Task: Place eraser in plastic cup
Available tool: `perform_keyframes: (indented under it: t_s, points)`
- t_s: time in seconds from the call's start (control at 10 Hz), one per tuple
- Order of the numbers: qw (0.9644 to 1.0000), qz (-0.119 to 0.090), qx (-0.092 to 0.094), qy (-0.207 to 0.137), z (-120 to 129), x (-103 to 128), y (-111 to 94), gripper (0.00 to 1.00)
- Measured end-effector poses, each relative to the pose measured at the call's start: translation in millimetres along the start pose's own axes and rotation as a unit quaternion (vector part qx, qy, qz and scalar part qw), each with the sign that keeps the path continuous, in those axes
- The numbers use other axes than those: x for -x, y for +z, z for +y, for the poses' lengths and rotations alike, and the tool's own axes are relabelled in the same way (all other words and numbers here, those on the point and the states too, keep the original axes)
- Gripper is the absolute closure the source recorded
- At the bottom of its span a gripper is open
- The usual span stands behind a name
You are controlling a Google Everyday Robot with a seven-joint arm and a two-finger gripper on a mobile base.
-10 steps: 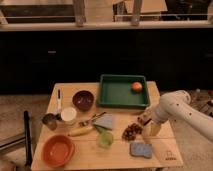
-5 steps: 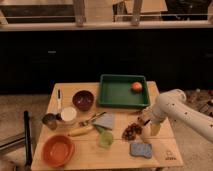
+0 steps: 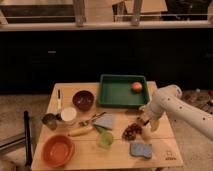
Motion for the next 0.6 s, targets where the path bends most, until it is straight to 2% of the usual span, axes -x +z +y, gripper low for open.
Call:
perform_keyframes:
  t_s: [0.3,0.6]
  points:
    - [0.9994,-0.001,0.02,-0.03,-2.6,-12.1,6.5,0.2]
    - [0.9987,-0.002,0.035,-0.036,-0.8,-25.2,16.7,0.2]
